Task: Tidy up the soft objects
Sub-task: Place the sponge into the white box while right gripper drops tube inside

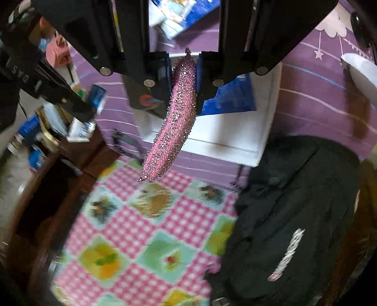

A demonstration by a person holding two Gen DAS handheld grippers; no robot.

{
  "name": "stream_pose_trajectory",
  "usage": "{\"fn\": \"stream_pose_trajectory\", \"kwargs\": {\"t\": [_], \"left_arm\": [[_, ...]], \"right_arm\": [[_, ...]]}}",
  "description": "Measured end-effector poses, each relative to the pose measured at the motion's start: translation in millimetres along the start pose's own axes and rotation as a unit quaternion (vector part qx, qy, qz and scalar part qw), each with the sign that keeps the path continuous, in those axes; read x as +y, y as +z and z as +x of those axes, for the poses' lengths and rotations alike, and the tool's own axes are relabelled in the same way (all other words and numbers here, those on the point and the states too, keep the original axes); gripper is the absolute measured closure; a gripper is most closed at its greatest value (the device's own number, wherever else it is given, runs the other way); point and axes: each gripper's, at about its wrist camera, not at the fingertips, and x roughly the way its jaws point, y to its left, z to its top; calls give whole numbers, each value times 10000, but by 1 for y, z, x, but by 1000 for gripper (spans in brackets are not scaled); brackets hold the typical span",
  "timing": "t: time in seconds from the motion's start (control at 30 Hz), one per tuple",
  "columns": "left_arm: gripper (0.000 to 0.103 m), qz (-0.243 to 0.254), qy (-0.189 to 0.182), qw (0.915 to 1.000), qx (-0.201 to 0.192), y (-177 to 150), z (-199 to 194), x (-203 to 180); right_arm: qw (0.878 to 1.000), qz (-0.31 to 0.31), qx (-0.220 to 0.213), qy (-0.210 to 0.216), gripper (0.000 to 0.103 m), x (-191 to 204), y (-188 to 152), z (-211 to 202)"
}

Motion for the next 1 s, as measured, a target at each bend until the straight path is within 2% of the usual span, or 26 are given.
{"fn": "stream_pose_trajectory", "kwargs": {"t": [0.17, 0.23, 0.33, 0.43, 0.5, 0.53, 0.57, 0.63, 0.7, 0.8, 0.83, 0.87, 0.97, 1.0], "left_arm": [[89, -269, -128, 9994, 172, -1, 20, 19], [89, -456, -93, 9983, 363, -4, 32, 30], [89, -756, 31, 9949, 662, -10, 49, 45], [86, -1142, -72, 9896, 871, -17, 62, 58], [72, -1170, 102, 9890, 902, -16, 61, 59], [40, -1161, 156, 9886, 941, -16, 61, 60], [17, -1172, 177, 9884, 950, -15, 60, 60], [17, -1273, 120, 9881, 860, -14, 55, 63], [17, -1268, 252, 9883, 807, -12, 48, 62], [17, -810, 679, 9930, 521, -7, 36, 49], [17, -655, 809, 9935, 453, -6, 33, 46], [17, -539, 903, 9936, 405, -5, 31, 44], [17, -288, 1084, 9932, 302, -3, 23, 38], [17, -249, 1107, 9931, 284, -3, 22, 37]], "right_arm": [[9994, 179, 291, 68, 99, -16, -13, 33], [9976, 276, 633, -77, 99, -19, -19, 52], [9957, 216, 883, -154, 99, -16, -25, 67], [9944, 183, 1036, -132, 99, -12, -25, 75], [9932, 90, 1140, -216, 99, -8, -26, 79], [9924, 58, 1196, -290, 99, -7, -26, 80], [9915, 46, 1250, -365, 99, -7, -26, 82], [9908, 85, 1293, -397, 99, -9, -28, 86], [9907, 154, 1318, -312, 99, -11, -30, 90], [9914, 438, 1226, -97, 98, -15, -35, 98], [9906, 612, 1223, -67, 95, -17, -36, 101], [9863, 899, 1377, -124, 94, -21, -38, 105], [9768, 1286, 1707, -155, 80, -28, -39, 108], [9770, 1282, 1695, -187, 65, -28, -39, 107]]}}
